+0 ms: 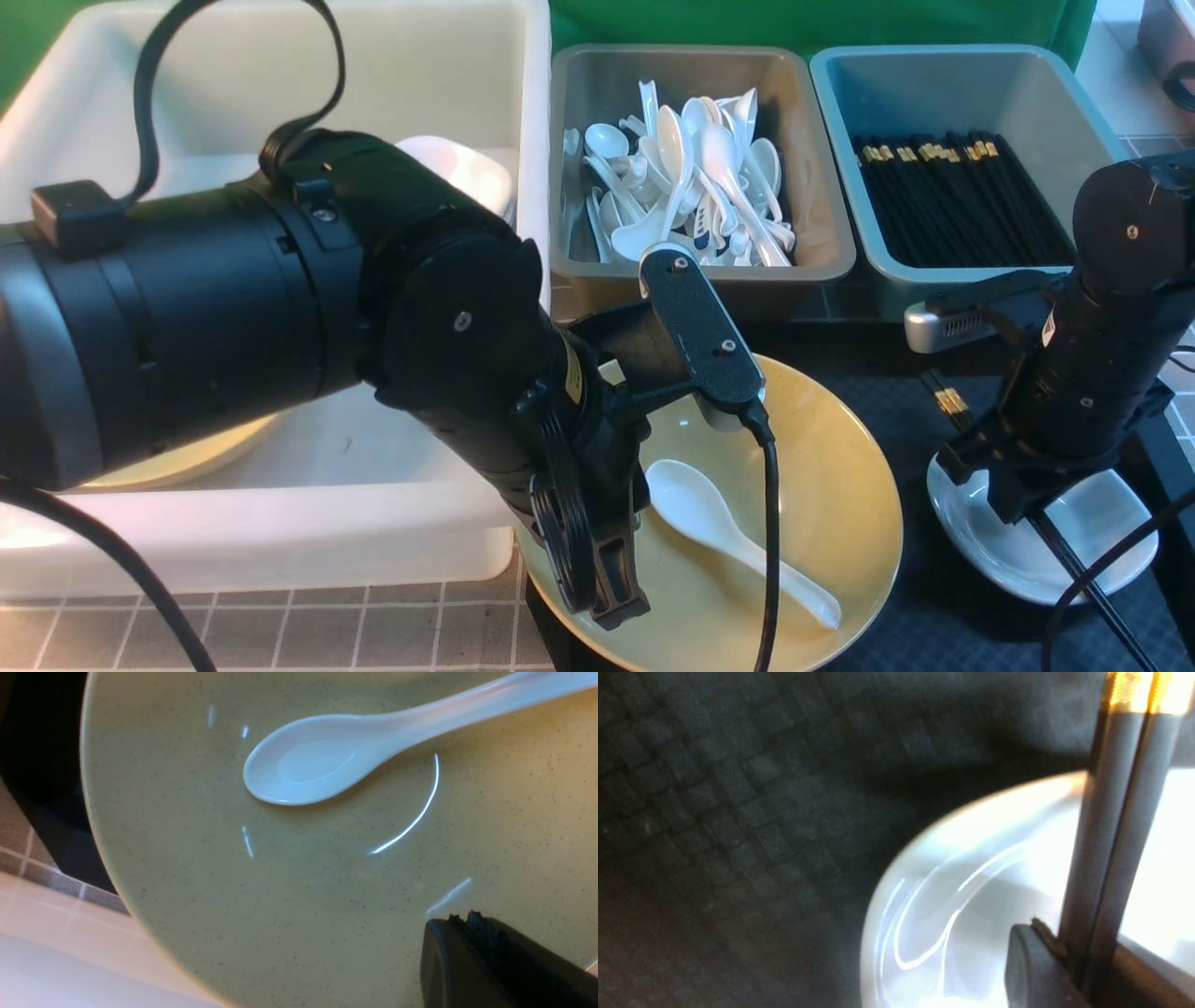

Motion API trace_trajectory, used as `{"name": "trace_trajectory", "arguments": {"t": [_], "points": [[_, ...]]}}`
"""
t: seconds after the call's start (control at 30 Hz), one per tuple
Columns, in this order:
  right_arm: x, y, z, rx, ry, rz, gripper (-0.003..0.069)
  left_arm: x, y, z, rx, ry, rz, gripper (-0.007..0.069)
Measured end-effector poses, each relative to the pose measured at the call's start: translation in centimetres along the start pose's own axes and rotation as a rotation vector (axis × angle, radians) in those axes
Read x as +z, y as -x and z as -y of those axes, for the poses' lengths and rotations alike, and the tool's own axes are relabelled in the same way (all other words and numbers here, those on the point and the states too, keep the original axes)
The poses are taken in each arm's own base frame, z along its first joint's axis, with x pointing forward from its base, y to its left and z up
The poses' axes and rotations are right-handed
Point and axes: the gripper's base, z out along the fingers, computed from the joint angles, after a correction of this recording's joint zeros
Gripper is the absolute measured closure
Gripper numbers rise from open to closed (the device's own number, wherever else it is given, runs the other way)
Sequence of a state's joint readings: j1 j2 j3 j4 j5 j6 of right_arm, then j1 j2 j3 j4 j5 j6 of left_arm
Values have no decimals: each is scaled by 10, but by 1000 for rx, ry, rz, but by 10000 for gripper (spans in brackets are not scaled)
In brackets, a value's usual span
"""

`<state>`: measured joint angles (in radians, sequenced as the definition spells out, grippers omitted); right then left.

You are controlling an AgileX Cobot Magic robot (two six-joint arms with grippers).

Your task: On grey table put chopsticks spoon bowls plates into blue grey white boxes.

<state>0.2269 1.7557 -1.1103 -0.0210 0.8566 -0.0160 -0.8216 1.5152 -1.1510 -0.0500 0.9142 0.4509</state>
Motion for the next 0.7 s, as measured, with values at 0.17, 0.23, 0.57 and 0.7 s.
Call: {"name": "trace_trajectory", "arguments": {"t": [0.17, 0.23, 0.57, 0.7], "points": [[-24, -10, 0, -17, 0, 29, 545, 0, 0, 0, 0, 0, 0, 636], [-33, -14, -1, -24, 0, 43, 545, 0, 0, 0, -1, 0, 0, 636], [-134, -5, 9, -29, -27, 477, 545, -10, 38, -35, -76, 97, 165, 636], [-163, 29, 25, 52, -39, 662, 545, -30, 62, -69, -127, 168, 259, 636]]}}
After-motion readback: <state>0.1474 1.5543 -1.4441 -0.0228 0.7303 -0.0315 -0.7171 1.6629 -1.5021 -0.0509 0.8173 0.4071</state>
